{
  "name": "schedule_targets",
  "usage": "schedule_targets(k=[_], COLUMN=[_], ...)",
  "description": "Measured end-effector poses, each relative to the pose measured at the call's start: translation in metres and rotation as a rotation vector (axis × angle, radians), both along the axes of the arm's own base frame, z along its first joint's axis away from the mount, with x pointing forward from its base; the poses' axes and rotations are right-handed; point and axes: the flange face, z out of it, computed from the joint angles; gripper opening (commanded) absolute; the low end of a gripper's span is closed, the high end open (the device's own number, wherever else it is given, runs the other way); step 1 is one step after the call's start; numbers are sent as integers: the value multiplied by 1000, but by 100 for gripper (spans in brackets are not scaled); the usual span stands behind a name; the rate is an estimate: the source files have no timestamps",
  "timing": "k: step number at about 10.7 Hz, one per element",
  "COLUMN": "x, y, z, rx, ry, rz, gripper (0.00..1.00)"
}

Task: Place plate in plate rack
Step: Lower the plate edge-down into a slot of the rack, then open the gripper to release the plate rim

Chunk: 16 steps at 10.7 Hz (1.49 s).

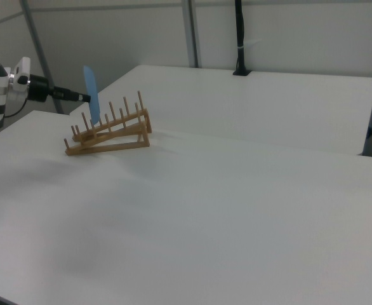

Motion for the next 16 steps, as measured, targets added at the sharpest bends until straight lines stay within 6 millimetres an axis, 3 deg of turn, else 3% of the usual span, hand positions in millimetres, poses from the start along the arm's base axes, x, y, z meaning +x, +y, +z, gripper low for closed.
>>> schedule_targets(k=[3, 7, 8, 10, 12, 14, 16], x=[13, 27, 28, 29, 30, 31, 31], y=[-7, -6, -6, -5, -4, -4, -3], z=[4, -24, -30, -41, -46, -55, -57], rx=[7, 2, 1, -3, -10, -25, -26], ry=[-19, -6, -2, 7, 11, 16, 17], rz=[-19, -35, -37, -40, -38, -33, -32], gripper=[0, 3, 7, 47, 50, 74, 77])
